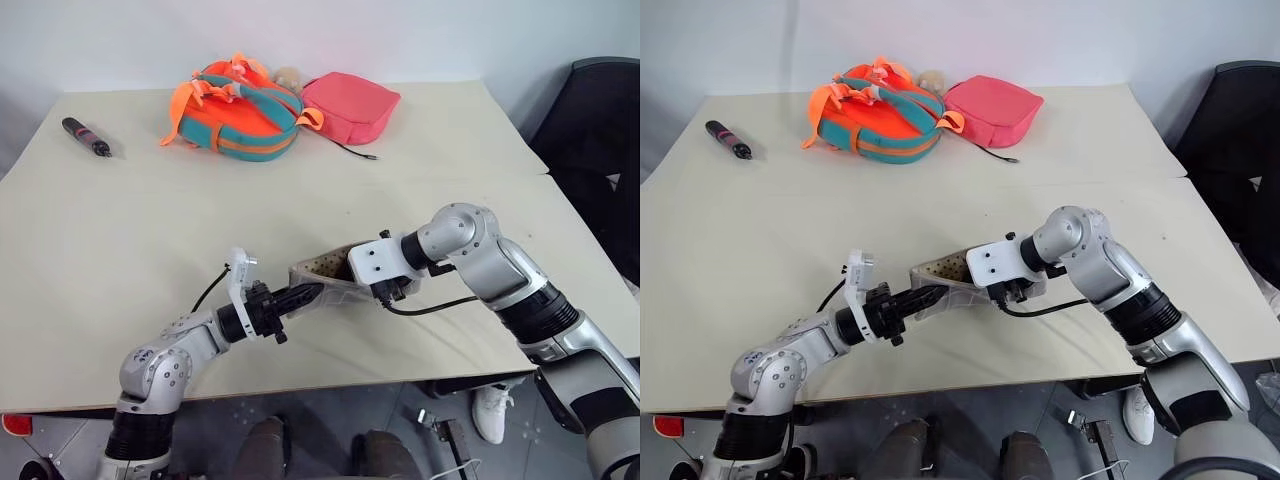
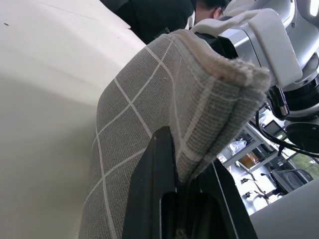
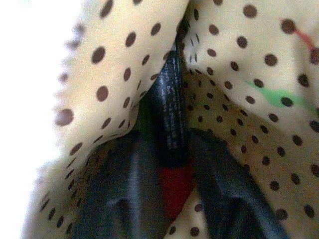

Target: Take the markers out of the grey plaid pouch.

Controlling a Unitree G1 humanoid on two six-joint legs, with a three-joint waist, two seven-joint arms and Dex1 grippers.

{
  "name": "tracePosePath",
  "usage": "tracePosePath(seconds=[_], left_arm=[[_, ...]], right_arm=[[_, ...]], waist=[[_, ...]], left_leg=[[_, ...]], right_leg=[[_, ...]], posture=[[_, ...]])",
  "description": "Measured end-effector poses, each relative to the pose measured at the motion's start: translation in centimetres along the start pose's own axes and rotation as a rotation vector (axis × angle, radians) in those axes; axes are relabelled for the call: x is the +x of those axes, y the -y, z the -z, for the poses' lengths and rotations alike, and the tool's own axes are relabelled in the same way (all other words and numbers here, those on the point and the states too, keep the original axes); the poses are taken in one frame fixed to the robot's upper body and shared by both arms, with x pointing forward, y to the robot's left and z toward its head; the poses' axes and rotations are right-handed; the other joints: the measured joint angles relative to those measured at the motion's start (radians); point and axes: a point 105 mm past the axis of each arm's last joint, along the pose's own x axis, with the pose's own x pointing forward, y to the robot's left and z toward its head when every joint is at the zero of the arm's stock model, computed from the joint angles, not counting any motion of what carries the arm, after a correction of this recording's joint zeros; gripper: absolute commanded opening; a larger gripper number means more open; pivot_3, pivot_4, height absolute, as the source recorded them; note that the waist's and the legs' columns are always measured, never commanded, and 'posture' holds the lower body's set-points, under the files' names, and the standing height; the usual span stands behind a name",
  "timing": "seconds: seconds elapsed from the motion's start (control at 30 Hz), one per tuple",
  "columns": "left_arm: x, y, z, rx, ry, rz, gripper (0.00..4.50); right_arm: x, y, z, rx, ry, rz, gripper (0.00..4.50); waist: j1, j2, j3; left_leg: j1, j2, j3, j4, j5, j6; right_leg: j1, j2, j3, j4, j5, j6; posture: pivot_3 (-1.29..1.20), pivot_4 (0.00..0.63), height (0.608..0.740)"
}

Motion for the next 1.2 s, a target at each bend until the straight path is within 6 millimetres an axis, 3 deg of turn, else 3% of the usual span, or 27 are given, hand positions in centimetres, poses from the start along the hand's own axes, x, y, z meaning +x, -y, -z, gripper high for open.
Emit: tracePosePath(seconds=[0.5, 0.6, 0.67, 0.9, 1.2], left_arm=[[0.2, 0.0, 0.0, -0.004, 0.003, -0.008, 0.00], [0.2, 0.1, 0.0, -0.001, 0.002, -0.006, 0.00], [0.2, 0.2, 0.0, 0.003, 0.003, -0.003, 0.00], [0.2, 0.3, -0.1, 0.008, 0.005, -0.003, 0.00], [0.1, 0.6, -1.3, 0.069, 0.046, 0.012, 0.00]], right_arm=[[1.1, -0.5, 0.6, -0.009, -0.022, 0.004, 1.55], [1.2, -0.5, 0.7, -0.010, -0.026, 0.009, 0.93], [1.0, -0.3, 0.6, -0.013, -0.024, 0.024, 0.62], [0.7, -0.4, 0.2, 0.021, 0.006, 0.025, 0.62], [-1.5, -0.3, -1.4, 0.178, 0.140, 0.042, 0.62]], waist=[[0.000, 0.000, 0.000], [0.000, 0.000, 0.000], [-0.001, 0.000, 0.000], [0.000, 0.000, 0.000], [0.000, 0.000, 0.000]], left_leg=[[0.000, 0.000, 0.000, 0.000, 0.000, 0.000], [0.000, 0.000, 0.000, 0.000, 0.000, 0.000], [0.001, 0.000, 0.000, 0.000, 0.000, 0.000], [0.000, 0.000, 0.000, -0.001, 0.000, 0.000], [0.000, 0.000, 0.000, -0.001, 0.000, 0.000]], right_leg=[[0.000, 0.000, 0.000, 0.000, 0.000, 0.000], [0.000, 0.000, 0.000, 0.000, 0.000, 0.000], [0.000, 0.000, 0.000, 0.000, 0.000, 0.000], [0.000, 0.000, 0.000, -0.001, 0.000, 0.000], [0.000, 0.000, 0.000, -0.002, 0.000, 0.000]], posture=[[0.00, 0.150, 0.740], [0.00, 0.150, 0.740], [0.00, 0.150, 0.740], [0.00, 0.150, 0.740], [0.00, 0.150, 0.740]])
